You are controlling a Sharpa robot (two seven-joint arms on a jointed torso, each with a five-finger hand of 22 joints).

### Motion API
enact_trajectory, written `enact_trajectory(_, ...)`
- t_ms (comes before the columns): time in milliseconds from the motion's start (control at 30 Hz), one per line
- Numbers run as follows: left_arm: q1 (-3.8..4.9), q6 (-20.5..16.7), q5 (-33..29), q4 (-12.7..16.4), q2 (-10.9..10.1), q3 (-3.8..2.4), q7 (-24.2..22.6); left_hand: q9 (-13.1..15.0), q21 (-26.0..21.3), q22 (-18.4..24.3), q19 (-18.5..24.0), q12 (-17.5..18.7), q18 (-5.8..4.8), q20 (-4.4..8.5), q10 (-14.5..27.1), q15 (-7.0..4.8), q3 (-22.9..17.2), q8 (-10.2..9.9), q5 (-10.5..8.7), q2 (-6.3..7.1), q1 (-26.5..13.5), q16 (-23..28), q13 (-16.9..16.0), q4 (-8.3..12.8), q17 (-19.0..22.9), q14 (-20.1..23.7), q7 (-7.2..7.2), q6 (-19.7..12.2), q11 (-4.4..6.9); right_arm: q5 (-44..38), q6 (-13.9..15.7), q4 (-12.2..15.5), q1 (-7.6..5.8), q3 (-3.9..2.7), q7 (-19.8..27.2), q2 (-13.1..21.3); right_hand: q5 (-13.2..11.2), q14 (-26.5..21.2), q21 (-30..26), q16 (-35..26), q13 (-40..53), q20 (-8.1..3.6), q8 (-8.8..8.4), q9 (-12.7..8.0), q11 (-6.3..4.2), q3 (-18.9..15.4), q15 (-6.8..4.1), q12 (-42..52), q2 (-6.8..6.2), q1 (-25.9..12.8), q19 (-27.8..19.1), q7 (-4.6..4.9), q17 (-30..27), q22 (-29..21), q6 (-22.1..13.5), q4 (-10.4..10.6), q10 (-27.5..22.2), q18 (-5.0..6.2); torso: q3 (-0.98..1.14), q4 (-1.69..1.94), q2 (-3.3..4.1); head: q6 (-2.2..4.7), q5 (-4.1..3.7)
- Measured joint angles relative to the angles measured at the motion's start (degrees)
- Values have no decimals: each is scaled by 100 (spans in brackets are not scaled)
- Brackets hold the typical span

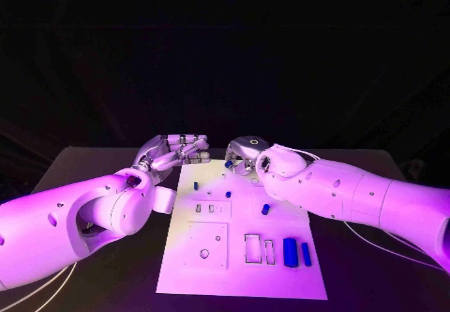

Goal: Assemble the parts on the task board

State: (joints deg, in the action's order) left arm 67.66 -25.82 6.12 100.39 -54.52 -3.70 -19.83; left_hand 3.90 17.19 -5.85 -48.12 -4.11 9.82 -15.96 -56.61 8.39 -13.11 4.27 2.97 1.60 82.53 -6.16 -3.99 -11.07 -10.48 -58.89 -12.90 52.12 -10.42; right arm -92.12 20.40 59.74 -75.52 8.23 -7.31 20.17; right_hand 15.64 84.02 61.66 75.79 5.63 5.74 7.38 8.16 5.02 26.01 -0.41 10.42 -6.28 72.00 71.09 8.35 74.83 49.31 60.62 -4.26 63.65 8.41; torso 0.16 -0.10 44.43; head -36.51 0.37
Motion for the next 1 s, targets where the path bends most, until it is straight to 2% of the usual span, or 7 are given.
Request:
enact_trajectory(67,0,0,0,-1,-1,0,4,0,0,0,0,0,0,0,0,0,0,0,0,0,0,0,0,0,0,0,0,0,0,3,-5,-9,0,0,4,0,-49,-1,-100,0,-20,31,-80,-2,2,-35,40,-47,-56,-55,-72,9,-32,-106,-108,35,-106,0,0,-2,1,0,0)
enact_trajectory(167,2,0,0,-4,-2,1,12,0,0,0,0,0,0,0,0,0,0,0,0,0,0,0,0,0,0,0,0,0,0,12,-15,-30,6,5,8,3,-246,-2,-260,-101,-61,54,-245,-46,34,-153,83,-113,-115,-114,-201,8,-126,-281,-373,100,-317,0,0,-3,4,1,1)
enact_trajectory(233,2,0,0,-6,-3,1,17,0,0,0,0,0,0,0,0,0,0,0,0,0,0,0,0,0,0,0,0,0,0,24,-19,-36,9,7,16,6,-312,0,-321,-134,-74,79,-322,-64,52,-240,83,-113,-121,-120,-226,-41,-175,-339,-494,112,-400,0,0,-2,4,1,1)
enact_trajectory(600,5,0,0,-17,-8,0,35,-5,0,6,0,0,0,0,21,0,0,-20,0,23,-23,0,0,0,1,0,0,0,-20,142,-37,-4,8,7,118,25,-312,0,-321,-134,-74,79,-322,-50,61,-286,83,-87,-121,-120,-226,-49,-175,-311,-503,126,-408,0,3,-3,8,1,5)
enact_trajectory(667,5,0,0,-22,-10,0,36,-5,0,6,0,0,0,0,20,0,0,-20,0,23,-23,0,0,0,1,0,0,0,-20,157,-36,8,6,7,130,43,-312,0,-321,-134,-74,79,-322,-35,60,-302,82,-43,-120,-119,-225,-16,-175,-296,-469,142,-407,0,6,-4,8,-1,6)
enact_trajectory(800,7,0,0,-28,-12,0,39,-5,0,6,0,0,0,0,20,0,0,-20,0,23,-23,0,0,0,2,0,0,0,-20,194,-24,15,5,7,147,89,-312,0,-277,-134,-62,78,-275,-5,19,-302,82,25,-22,-21,-224,6,-154,-213,-388,142,-304,0,7,-6,8,12,-1)
enact_trajectory(1000,9,0,0,-45,-12,0,42,-5,0,5,0,0,0,0,20,0,0,-20,0,23,-22,0,0,0,2,0,0,0,-20,232,11,69,-1,6,164,195,-232,0,-277,-134,-77,57,-275,4,20,-302,82,25,-54,11,-203,7,-150,-205,-352,142,-305,0,5,7,9,6,-7)
